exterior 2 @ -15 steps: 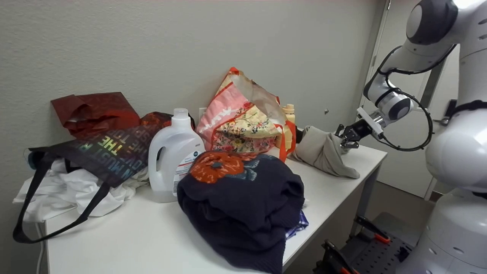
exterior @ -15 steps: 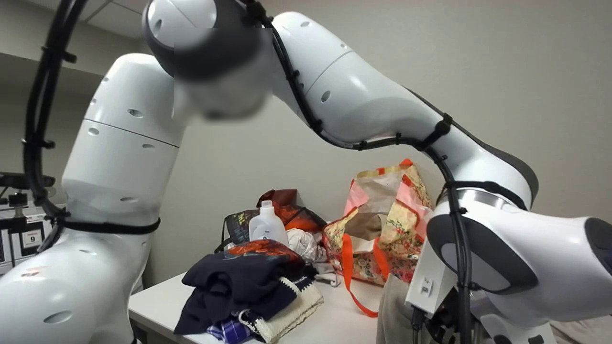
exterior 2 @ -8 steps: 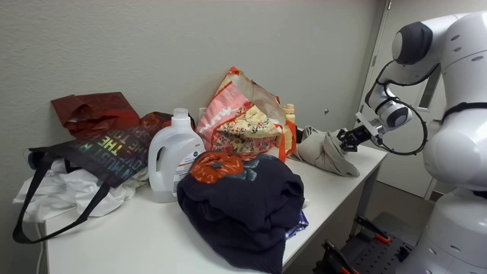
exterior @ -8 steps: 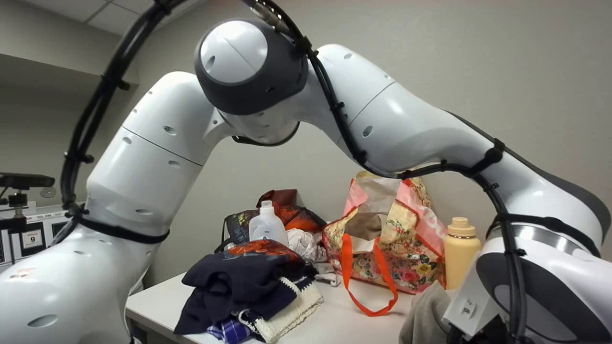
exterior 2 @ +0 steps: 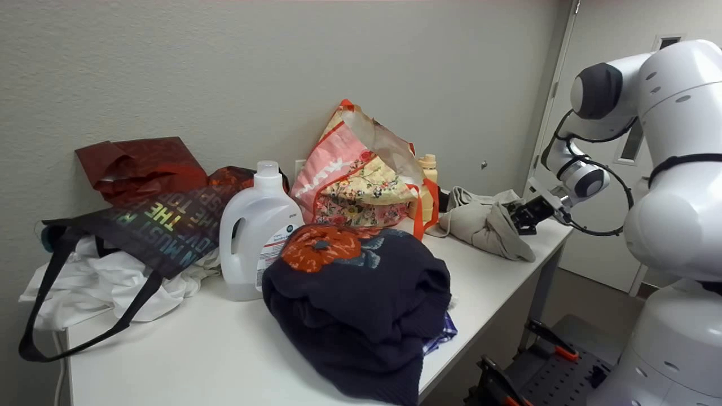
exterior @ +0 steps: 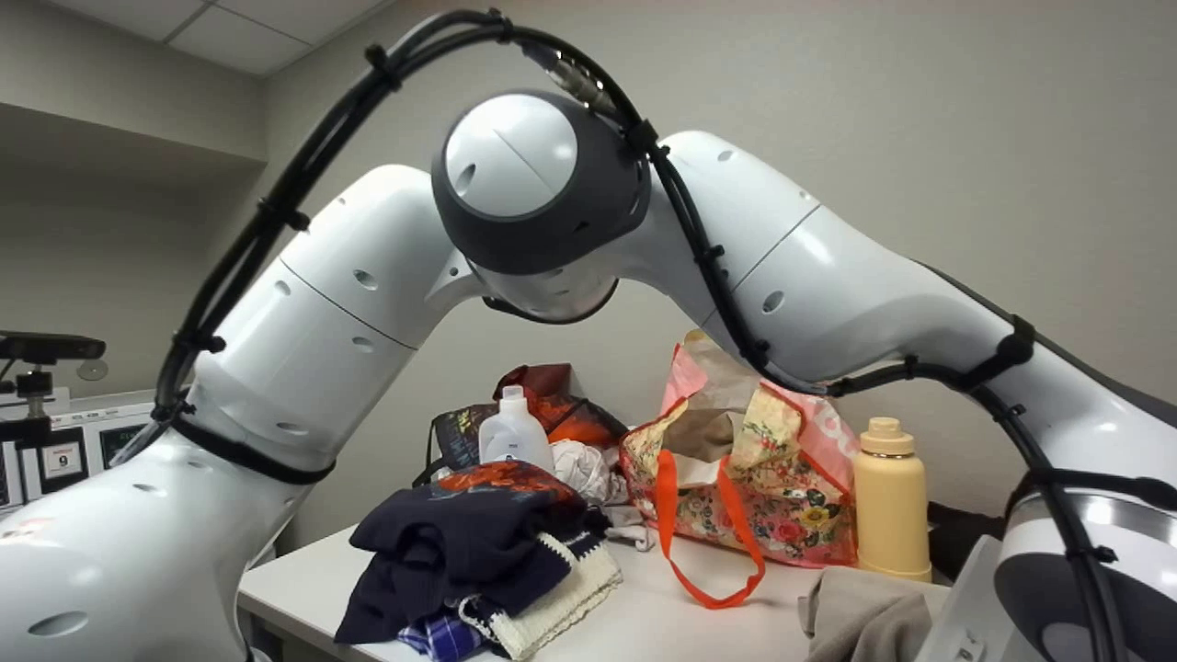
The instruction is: Fold the beige shirt
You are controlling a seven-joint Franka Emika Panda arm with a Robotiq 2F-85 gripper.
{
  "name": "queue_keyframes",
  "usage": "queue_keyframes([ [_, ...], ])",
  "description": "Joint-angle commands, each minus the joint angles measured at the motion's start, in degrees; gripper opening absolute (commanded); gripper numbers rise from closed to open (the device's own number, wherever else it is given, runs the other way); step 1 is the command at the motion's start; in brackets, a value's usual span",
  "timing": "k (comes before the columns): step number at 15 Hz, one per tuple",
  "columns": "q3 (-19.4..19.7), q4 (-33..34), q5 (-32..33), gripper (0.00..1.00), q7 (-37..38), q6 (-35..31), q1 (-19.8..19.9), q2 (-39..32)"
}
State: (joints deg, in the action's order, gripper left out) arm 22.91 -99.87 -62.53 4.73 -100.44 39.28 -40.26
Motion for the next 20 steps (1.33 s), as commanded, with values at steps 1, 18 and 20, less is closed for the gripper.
queue_keyframes([
  [1, -0.6, 3.7, 4.4, 0.54, 2.6, 1.0, 0.9, -3.3],
  [18, 0.1, 4.2, 22.6, 1.0, 3.5, -3.2, -3.5, 7.9],
  [20, -0.2, 4.1, 25.4, 1.0, 3.1, -3.1, -4.0, 11.5],
])
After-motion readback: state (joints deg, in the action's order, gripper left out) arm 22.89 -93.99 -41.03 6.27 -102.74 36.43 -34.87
